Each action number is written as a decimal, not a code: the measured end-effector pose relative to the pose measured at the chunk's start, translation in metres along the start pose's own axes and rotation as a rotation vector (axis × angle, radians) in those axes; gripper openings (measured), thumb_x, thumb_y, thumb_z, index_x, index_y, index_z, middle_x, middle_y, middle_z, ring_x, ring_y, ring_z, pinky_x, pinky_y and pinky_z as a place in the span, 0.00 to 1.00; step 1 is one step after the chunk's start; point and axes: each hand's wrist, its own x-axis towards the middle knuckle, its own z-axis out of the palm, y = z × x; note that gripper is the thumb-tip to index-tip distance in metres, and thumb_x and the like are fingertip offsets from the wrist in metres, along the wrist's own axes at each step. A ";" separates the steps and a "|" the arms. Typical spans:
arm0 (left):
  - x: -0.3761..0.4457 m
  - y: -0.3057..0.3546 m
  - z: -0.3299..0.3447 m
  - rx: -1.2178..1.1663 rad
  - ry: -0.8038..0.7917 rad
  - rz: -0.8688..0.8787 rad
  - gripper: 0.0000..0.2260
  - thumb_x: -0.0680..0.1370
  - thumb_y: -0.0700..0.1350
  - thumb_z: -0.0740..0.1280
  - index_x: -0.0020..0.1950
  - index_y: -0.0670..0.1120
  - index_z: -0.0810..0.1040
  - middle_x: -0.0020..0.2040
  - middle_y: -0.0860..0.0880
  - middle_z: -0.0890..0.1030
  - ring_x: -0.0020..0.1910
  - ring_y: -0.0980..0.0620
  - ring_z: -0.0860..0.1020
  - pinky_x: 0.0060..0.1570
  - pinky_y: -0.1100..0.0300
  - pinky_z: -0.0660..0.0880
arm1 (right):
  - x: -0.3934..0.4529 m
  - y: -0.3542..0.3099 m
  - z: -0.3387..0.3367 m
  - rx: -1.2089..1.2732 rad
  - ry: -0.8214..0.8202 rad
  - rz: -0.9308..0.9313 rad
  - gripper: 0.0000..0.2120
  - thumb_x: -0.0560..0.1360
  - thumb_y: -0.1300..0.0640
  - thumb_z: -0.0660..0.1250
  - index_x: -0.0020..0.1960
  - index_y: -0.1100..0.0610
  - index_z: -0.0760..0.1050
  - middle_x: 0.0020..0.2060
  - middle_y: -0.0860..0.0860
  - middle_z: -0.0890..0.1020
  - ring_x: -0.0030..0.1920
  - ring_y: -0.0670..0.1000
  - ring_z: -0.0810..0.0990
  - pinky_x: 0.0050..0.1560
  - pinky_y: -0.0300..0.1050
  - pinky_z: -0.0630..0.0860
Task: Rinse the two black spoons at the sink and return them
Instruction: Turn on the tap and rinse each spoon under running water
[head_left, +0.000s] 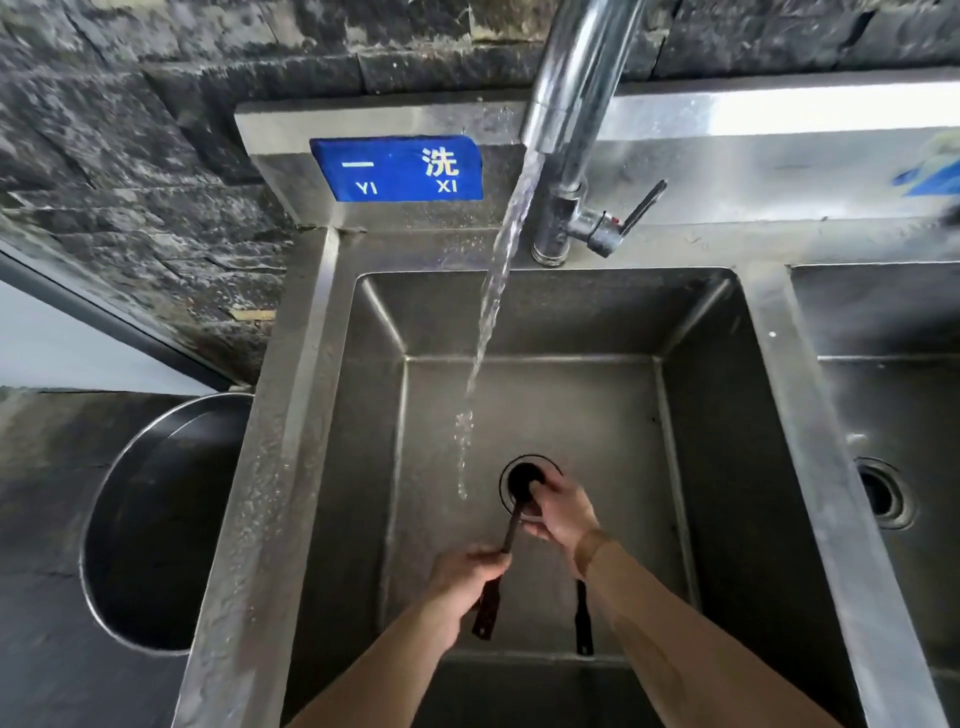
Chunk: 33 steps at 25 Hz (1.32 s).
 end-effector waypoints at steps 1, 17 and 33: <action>0.009 -0.006 0.006 0.055 -0.003 0.012 0.04 0.73 0.42 0.74 0.47 0.46 0.85 0.44 0.50 0.86 0.42 0.56 0.81 0.39 0.66 0.72 | 0.008 0.006 -0.005 -0.073 0.028 -0.017 0.18 0.80 0.62 0.60 0.68 0.53 0.74 0.51 0.55 0.80 0.37 0.48 0.78 0.31 0.40 0.77; 0.117 -0.075 0.023 0.739 0.099 -0.024 0.14 0.69 0.37 0.73 0.28 0.52 0.75 0.32 0.51 0.79 0.37 0.51 0.78 0.37 0.61 0.71 | 0.067 0.112 -0.039 -0.504 0.050 0.013 0.19 0.74 0.60 0.65 0.63 0.48 0.80 0.56 0.53 0.86 0.55 0.59 0.83 0.58 0.55 0.80; 0.097 -0.054 0.099 0.843 0.028 0.195 0.10 0.73 0.53 0.69 0.48 0.48 0.81 0.47 0.47 0.85 0.49 0.47 0.82 0.45 0.58 0.74 | 0.039 0.103 -0.076 -0.492 0.370 0.169 0.10 0.71 0.56 0.70 0.51 0.48 0.74 0.50 0.51 0.83 0.49 0.55 0.80 0.48 0.45 0.74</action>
